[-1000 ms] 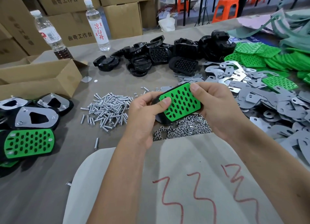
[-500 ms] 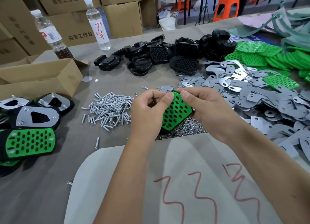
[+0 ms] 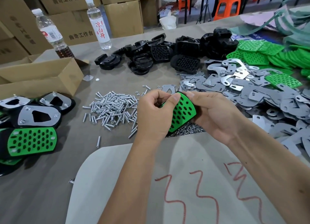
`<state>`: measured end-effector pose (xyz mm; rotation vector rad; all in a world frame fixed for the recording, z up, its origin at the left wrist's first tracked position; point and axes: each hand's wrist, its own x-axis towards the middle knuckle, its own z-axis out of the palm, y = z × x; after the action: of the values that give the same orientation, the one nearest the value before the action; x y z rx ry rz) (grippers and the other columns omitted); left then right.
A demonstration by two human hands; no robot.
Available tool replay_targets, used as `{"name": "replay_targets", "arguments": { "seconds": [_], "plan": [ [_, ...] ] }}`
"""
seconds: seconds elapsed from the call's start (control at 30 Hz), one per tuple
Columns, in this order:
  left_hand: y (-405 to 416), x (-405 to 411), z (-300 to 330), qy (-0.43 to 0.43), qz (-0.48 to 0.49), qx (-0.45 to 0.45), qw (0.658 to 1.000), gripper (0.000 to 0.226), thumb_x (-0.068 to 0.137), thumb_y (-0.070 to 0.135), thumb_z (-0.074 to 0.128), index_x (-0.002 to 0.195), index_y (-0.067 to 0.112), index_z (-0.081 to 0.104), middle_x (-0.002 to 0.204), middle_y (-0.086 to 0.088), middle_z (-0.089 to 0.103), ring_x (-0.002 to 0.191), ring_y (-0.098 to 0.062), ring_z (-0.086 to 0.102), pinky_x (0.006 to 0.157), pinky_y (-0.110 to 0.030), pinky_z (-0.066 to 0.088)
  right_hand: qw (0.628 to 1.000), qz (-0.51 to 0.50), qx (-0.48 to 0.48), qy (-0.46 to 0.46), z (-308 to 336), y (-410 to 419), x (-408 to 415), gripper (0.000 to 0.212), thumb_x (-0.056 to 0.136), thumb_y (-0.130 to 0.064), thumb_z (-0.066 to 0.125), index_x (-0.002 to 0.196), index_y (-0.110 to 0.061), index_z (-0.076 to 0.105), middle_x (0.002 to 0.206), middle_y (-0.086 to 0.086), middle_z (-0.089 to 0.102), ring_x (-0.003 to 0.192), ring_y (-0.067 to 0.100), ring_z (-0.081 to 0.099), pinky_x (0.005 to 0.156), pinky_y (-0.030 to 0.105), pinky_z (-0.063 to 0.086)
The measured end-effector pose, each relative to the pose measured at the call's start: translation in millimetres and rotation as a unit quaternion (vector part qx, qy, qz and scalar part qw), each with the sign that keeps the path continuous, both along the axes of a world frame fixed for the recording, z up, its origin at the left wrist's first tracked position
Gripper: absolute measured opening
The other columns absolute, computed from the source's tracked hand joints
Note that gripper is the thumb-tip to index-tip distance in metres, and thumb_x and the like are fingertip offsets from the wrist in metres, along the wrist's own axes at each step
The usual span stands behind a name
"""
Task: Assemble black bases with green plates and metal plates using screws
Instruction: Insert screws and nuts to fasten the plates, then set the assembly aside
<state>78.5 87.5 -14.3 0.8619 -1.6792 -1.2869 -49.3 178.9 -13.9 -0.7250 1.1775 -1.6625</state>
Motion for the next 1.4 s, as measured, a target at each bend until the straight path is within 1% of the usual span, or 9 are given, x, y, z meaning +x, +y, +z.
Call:
{"name": "replay_targets", "arguments": {
  "seconds": [0.1, 0.27, 0.33, 0.4, 0.6, 0.7, 0.9, 1.07, 1.4],
  "plan": [
    [0.9, -0.4, 1.1, -0.008, 0.014, -0.021, 1.0, 0.022, 0.087, 0.028, 0.078, 0.082, 0.007, 0.073, 0.076, -0.003, 0.073, 0.071, -0.017, 0.065, 0.073, -0.038, 0.055, 0.998, 0.006, -0.024, 0.062, 0.1, 0.3, 0.3, 0.038, 0.097, -0.025, 0.062, 0.113, 0.007, 0.073, 0.114, 0.029, 0.072, 0.099, 0.033, 0.07, 0.096, 0.048, 0.057],
    [1.1, 4.9, 7.0, -0.01, -0.043, 0.046, 0.998, 0.038, 0.084, 0.034, 0.071, 0.083, -0.004, 0.069, 0.077, -0.018, 0.068, 0.07, -0.02, 0.058, 0.071, -0.042, 0.051, 0.982, -0.055, -0.053, 0.171, -4.3, -3.4, 4.8, 0.023, 0.101, -0.017, 0.061, 0.101, -0.003, 0.079, 0.086, 0.011, 0.079, 0.074, 0.016, 0.073, 0.065, 0.021, 0.055],
    [2.1, 4.8, 8.9, -0.016, -0.056, 0.044, 0.997, 0.041, 0.085, 0.034, 0.069, 0.083, -0.006, 0.067, 0.076, -0.021, 0.065, 0.07, -0.021, 0.057, 0.07, -0.047, 0.052, 0.969, -0.074, -0.057, 0.23, -5.3, -4.6, 6.8, 0.023, 0.104, -0.016, 0.059, 0.1, -0.006, 0.08, 0.083, 0.012, 0.078, 0.069, 0.023, 0.071, 0.06, 0.029, 0.054],
    [3.6, 4.8, 10.5, -0.021, -0.051, 0.02, 0.998, 0.044, 0.082, 0.039, 0.064, 0.083, -0.005, 0.067, 0.081, -0.024, 0.067, 0.07, -0.02, 0.056, 0.073, -0.049, 0.053, 0.959, -0.077, -0.066, 0.265, -4.7, -4.3, 8.0, 0.023, 0.105, -0.017, 0.06, 0.1, -0.009, 0.081, 0.088, 0.02, 0.077, 0.078, 0.037, 0.069, 0.072, 0.05, 0.055],
    [5.3, 3.3, 7.1, -0.056, -0.032, -0.066, 0.996, 0.04, 0.088, 0.042, 0.057, 0.074, 0.006, 0.066, 0.068, -0.011, 0.063, 0.064, -0.019, 0.055, 0.068, -0.048, 0.05, 0.954, -0.091, -0.085, 0.271, -5.5, -3.5, 6.6, 0.021, 0.102, -0.014, 0.062, 0.101, -0.006, 0.081, 0.091, 0.029, 0.074, 0.081, 0.041, 0.067, 0.078, 0.061, 0.053],
    [2.7, 1.8, 3.5, -0.057, -0.02, -0.08, 0.995, 0.043, 0.092, 0.047, 0.055, 0.073, 0.009, 0.063, 0.06, 0.004, 0.052, 0.061, -0.012, 0.047, 0.062, -0.043, 0.043, 0.954, -0.085, -0.098, 0.271, -7.0, -5.5, 7.1, 0.018, 0.101, -0.012, 0.064, 0.11, -0.007, 0.079, 0.1, 0.013, 0.08, 0.095, 0.035, 0.074, 0.085, 0.051, 0.057],
    [0.9, 3.7, 6.3, 0.123, -0.038, -0.084, 0.988, 0.029, 0.107, 0.024, 0.048, 0.087, 0.01, 0.063, 0.077, 0.006, 0.059, 0.074, -0.009, 0.051, 0.068, -0.028, 0.042, 0.956, -0.08, -0.171, 0.224, 1.4, -6.4, 6.5, 0.025, 0.09, -0.013, 0.074, 0.109, -0.029, 0.08, 0.106, 0.003, 0.08, 0.101, 0.021, 0.075, 0.09, 0.034, 0.058],
    [3.4, 2.9, 7.4, 0.152, -0.101, -0.077, 0.98, 0.026, 0.111, 0.014, 0.043, 0.11, -0.002, 0.063, 0.096, -0.004, 0.066, 0.088, -0.009, 0.06, 0.08, -0.021, 0.049, 0.953, -0.103, -0.185, 0.217, 5.2, -1.7, 1.3, 0.033, 0.086, -0.004, 0.076, 0.116, -0.017, 0.078, 0.109, 0.016, 0.078, 0.102, 0.034, 0.072, 0.098, 0.048, 0.058],
    [2.2, 7.4, 9.2, 0.18, -0.149, -0.028, 0.972, 0.016, 0.101, 0.009, 0.061, 0.113, 0.001, 0.066, 0.105, -0.02, 0.071, 0.096, -0.019, 0.067, 0.083, -0.028, 0.055, 0.962, -0.078, -0.196, 0.175, 9.1, 0.9, 0.9, 0.03, 0.084, -0.01, 0.078, 0.113, -0.018, 0.079, 0.11, 0.015, 0.078, 0.103, 0.031, 0.072, 0.093, 0.042, 0.059]
  ]
}}
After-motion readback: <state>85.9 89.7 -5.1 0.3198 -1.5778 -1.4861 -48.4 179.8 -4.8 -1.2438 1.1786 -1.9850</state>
